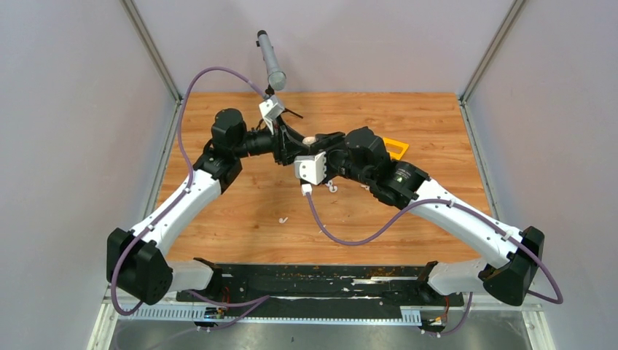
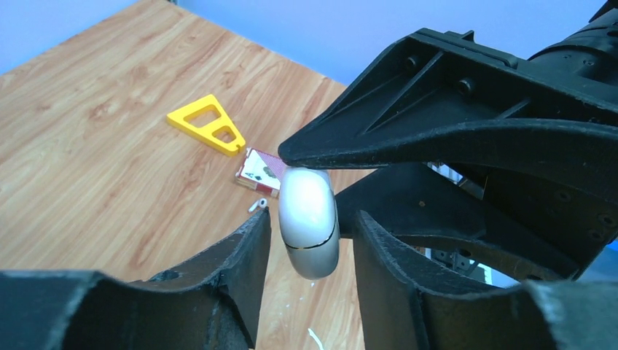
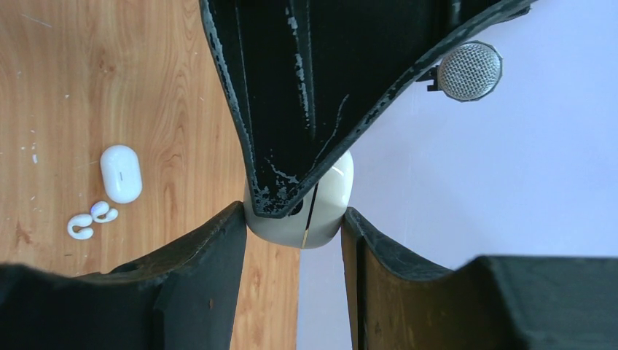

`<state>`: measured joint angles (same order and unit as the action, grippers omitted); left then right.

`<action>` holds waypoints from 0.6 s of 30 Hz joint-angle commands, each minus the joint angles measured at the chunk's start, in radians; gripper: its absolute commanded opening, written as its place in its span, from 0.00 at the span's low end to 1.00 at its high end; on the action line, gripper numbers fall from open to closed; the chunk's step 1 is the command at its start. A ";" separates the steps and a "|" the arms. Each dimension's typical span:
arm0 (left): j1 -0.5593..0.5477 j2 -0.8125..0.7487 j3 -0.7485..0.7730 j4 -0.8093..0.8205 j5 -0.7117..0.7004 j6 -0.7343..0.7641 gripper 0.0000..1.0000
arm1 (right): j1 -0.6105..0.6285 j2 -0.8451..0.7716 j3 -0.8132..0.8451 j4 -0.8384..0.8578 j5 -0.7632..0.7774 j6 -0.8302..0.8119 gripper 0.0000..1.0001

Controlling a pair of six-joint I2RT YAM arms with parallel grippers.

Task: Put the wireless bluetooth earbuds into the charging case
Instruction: Pick up the charging case at the center of the board.

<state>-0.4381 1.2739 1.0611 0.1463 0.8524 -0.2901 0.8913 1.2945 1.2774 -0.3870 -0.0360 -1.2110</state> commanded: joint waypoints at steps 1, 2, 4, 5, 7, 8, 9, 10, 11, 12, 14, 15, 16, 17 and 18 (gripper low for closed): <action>-0.006 0.017 0.027 0.082 0.058 -0.039 0.49 | 0.011 -0.015 0.024 0.081 0.035 -0.040 0.00; -0.006 0.023 0.029 0.089 0.066 -0.045 0.46 | 0.012 -0.017 0.020 0.090 0.035 -0.044 0.00; -0.007 0.035 0.034 0.103 0.088 -0.057 0.40 | 0.015 -0.022 0.011 0.106 0.036 -0.053 0.00; -0.007 0.040 0.037 0.111 0.098 -0.063 0.34 | 0.017 -0.023 0.008 0.109 0.035 -0.056 0.01; -0.007 0.050 0.045 0.113 0.109 -0.067 0.19 | 0.018 -0.026 0.007 0.104 0.035 -0.045 0.07; -0.007 0.051 0.045 0.113 0.111 -0.067 0.14 | 0.018 -0.027 0.015 0.084 0.036 -0.029 0.15; -0.007 0.051 0.045 0.113 0.112 -0.066 0.09 | 0.018 -0.026 0.027 0.055 0.032 -0.004 0.32; -0.007 0.049 0.043 0.114 0.110 -0.062 0.04 | 0.017 -0.026 0.041 0.020 0.027 0.032 0.53; -0.006 0.044 0.040 0.113 0.108 -0.063 0.00 | 0.014 -0.026 0.056 -0.016 0.019 0.070 0.65; -0.005 0.039 0.039 0.110 0.106 -0.064 0.00 | 0.007 -0.025 0.076 -0.059 0.005 0.112 0.75; -0.005 0.023 0.041 0.079 0.112 -0.042 0.00 | -0.021 -0.015 0.139 -0.209 -0.059 0.178 0.84; -0.005 0.012 0.042 0.049 0.110 -0.011 0.00 | -0.040 -0.005 0.183 -0.306 -0.091 0.209 0.88; -0.005 -0.004 0.037 0.023 0.101 0.020 0.00 | -0.059 0.013 0.239 -0.422 -0.128 0.231 0.91; -0.005 -0.023 0.022 0.013 0.097 0.050 0.00 | -0.089 0.034 0.302 -0.527 -0.166 0.253 0.96; -0.005 -0.043 0.003 0.013 0.089 0.079 0.00 | -0.126 0.062 0.376 -0.633 -0.216 0.276 0.98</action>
<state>-0.4389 1.3163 1.0706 0.1844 0.9363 -0.3283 0.8574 1.3094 1.4288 -0.6392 -0.0860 -1.0824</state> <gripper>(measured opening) 0.199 0.937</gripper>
